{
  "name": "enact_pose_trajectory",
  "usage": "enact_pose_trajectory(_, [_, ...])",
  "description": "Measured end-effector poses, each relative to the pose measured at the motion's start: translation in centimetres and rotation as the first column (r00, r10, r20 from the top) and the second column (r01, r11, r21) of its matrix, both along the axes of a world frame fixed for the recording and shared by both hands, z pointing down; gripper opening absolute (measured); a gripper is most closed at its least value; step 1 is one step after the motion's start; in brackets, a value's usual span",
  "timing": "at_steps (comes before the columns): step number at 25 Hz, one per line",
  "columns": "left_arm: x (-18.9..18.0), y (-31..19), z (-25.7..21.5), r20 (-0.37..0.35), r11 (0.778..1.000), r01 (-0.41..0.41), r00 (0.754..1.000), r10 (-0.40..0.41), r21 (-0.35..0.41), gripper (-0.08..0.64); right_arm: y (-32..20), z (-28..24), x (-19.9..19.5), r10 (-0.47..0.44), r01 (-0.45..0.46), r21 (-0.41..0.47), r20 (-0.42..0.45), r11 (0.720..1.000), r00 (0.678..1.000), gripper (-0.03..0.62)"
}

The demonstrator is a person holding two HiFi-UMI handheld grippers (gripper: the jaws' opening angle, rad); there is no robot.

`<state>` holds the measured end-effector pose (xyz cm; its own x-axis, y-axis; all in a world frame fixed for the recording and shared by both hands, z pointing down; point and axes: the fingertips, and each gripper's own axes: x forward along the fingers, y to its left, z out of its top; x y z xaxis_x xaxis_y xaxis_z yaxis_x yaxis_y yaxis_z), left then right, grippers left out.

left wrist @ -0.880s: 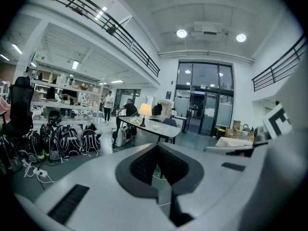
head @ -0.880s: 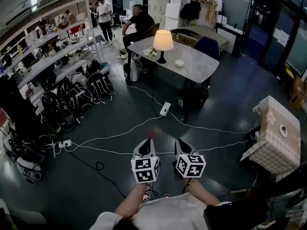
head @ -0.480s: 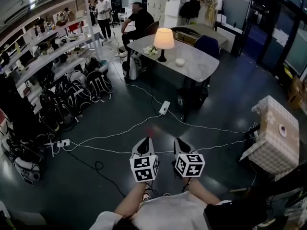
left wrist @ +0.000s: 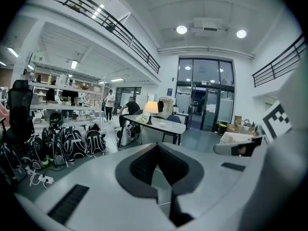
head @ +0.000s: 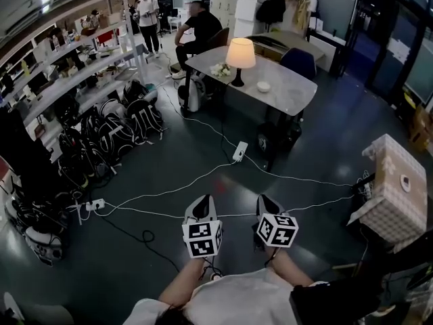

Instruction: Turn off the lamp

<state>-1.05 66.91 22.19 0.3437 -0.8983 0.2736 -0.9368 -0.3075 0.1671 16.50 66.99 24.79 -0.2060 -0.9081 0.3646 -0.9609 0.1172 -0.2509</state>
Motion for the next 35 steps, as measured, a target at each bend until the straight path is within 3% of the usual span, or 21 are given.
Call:
enact_pose_trajectory(9, [-2.6, -2.2, 2.8, -0.009, 0.998, 0.003, 1.000, -0.004, -0.057, -0.002, -0.9, 2.5, -0.9, 0.043, -0.045, -0.062, -0.029, 0.997, 0.999, 0.000])
enact_pose_trajectory(15, [-3.6, -4.4, 4.1, -0.023, 0.996, 0.030, 0.999, -0.032, -0.079, -0.002, -2.8, 3.5, -1.8, 0.022, -0.026, -0.083, -0.051, 0.996, 0.998, -0.002])
enact_pose_trajectory(26, [-3.6, -11.7, 4.6, -0.015, 0.993, 0.067, 0.997, -0.069, -0.097, -0.002, -11.0, 3.5, -2.3, -0.024, 0.020, -0.092, -0.043, 0.996, 0.999, -0.002])
enact_pose_trajectory(35, [-0.8, -19.8, 3.4, 0.007, 0.995, 0.057, 0.998, -0.056, -0.077, -0.002, -19.2, 2.9, 0.0, -0.020, 0.018, -0.078, -0.033, 0.997, 0.999, -0.002])
